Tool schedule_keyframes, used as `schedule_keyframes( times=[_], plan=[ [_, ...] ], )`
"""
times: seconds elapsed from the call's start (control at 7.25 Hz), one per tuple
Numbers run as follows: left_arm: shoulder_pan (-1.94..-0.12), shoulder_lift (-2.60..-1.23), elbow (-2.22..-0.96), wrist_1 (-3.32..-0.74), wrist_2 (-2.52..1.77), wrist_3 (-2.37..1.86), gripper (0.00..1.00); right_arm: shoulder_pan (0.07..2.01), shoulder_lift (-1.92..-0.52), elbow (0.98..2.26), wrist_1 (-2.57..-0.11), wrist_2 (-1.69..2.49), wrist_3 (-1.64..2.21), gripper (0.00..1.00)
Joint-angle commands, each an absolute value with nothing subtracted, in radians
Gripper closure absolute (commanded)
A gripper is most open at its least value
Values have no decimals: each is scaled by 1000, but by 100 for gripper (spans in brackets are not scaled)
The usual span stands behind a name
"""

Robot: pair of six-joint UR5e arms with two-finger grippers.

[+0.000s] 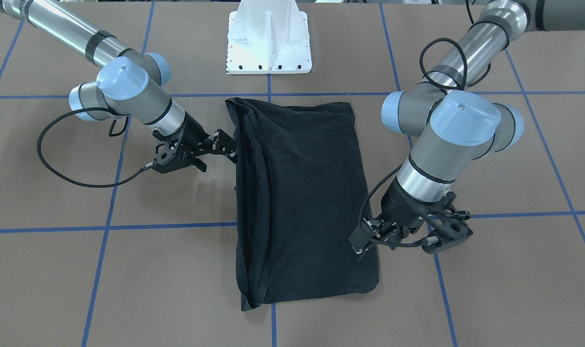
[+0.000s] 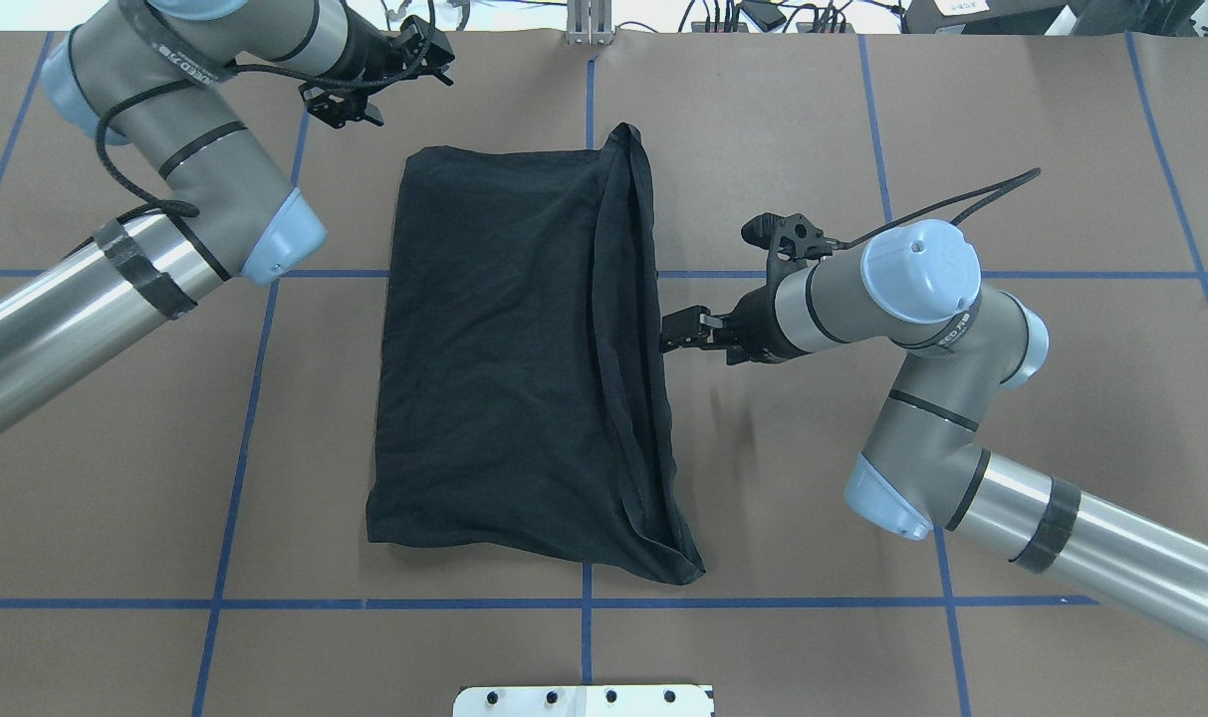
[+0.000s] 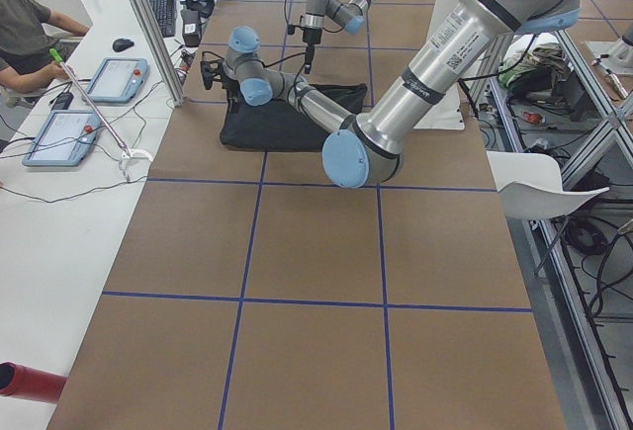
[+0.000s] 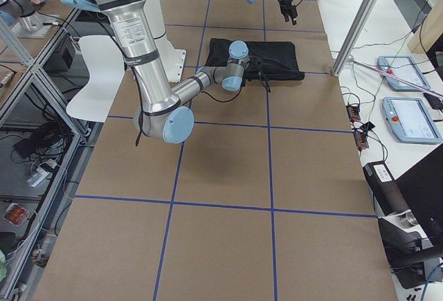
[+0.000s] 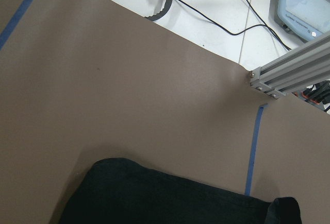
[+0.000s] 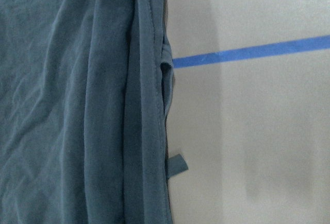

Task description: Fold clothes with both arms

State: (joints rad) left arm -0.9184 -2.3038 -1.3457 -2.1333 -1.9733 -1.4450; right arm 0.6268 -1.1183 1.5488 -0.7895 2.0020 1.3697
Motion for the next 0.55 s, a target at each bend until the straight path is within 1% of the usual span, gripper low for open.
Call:
schedule_keyframes(
  times=[0.0,0.28,0.41],
  plan=[
    [-913,-2261,-1411,-2114,-1974,-1445,0,653,-1056,1534,-860,1997,1352,0],
    [-916,-2272,-1440,-2112,-1976,-1443,0,664,-1042,1529,-853,2002,1347,0],
    [-919,-2263,-1484,-2114,-1973,-1412,0,661,-1046,1523,-847,1999,1345,0]
  ],
)
